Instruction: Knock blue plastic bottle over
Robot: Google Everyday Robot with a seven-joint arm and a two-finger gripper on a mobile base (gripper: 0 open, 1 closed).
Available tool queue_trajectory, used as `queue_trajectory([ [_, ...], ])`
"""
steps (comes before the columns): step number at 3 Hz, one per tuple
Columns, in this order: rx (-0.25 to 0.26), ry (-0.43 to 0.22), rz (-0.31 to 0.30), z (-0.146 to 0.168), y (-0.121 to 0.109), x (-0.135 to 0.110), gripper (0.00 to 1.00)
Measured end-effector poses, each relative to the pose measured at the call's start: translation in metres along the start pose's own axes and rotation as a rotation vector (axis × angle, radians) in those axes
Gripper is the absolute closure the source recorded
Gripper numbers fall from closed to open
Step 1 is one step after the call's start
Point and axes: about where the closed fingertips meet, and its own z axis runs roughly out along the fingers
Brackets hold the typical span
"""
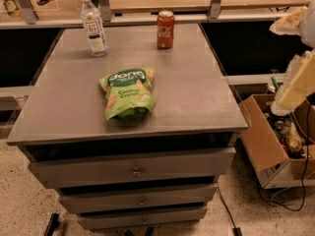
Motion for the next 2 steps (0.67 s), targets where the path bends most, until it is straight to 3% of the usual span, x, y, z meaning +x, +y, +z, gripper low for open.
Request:
queue_trajectory([
  [1, 0.002, -0.101, 0.084, 0.007, -0.020, -0.025, 0.00],
  [2, 0.057, -0.154, 0.195, 0.010, -0.036, -0.056, 0.00],
])
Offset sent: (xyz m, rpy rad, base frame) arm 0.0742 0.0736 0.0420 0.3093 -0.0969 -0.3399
